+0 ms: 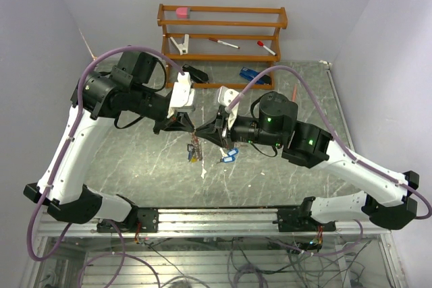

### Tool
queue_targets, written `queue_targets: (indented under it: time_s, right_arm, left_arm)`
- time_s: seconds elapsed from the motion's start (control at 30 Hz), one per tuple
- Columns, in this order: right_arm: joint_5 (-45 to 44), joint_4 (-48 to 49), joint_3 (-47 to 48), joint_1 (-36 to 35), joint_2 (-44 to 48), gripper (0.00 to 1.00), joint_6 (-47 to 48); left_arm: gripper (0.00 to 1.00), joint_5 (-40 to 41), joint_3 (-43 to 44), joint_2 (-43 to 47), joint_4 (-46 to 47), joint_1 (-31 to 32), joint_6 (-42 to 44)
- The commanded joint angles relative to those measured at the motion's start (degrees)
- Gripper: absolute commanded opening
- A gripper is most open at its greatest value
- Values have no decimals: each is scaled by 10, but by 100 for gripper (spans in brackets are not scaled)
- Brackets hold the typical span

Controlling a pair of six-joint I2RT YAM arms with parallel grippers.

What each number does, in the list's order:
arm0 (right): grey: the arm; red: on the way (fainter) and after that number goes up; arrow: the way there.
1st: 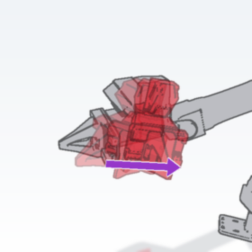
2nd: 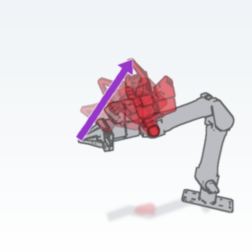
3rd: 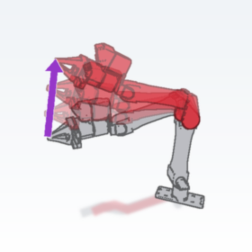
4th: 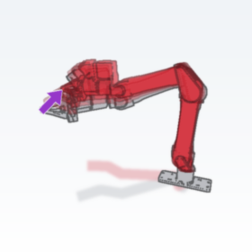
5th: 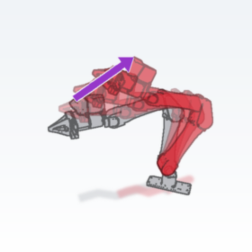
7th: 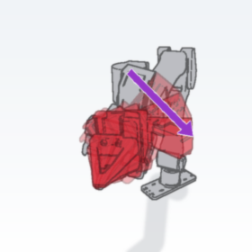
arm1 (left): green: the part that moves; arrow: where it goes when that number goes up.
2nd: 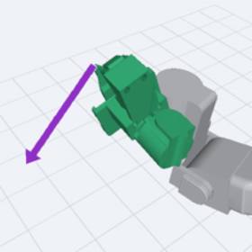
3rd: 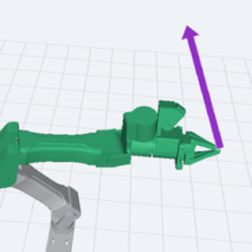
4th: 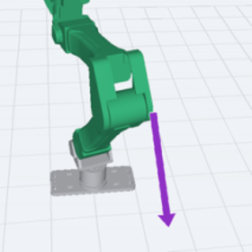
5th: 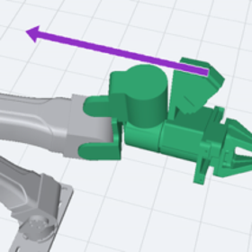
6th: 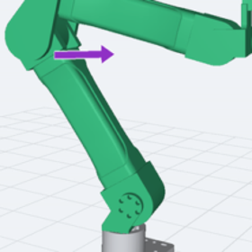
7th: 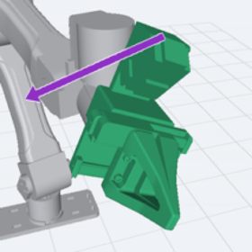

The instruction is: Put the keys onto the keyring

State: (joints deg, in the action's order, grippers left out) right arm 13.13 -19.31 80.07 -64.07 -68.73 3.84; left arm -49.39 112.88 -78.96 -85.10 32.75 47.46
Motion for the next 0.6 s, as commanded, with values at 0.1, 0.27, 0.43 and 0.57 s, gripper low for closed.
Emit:
queue_targets:
  time_s: [0.1, 0.27, 0.43, 0.57]
  right_arm:
    - [15, 16, 3, 2, -6, 3, 10]
    - [19, 15, 5, 2, -8, 0, 12]
    - [25, 9, 7, 3, -11, 0, 12]
    - [24, 13, 4, 4, -5, 0, 9]
  left_arm:
    - [7, -31, 16, 1, 13, 7, -11]
    - [7, -34, 18, 3, 6, 9, -10]
    - [7, -31, 21, 4, -3, 11, -3]
    - [7, -23, 14, 6, -6, 13, 3]
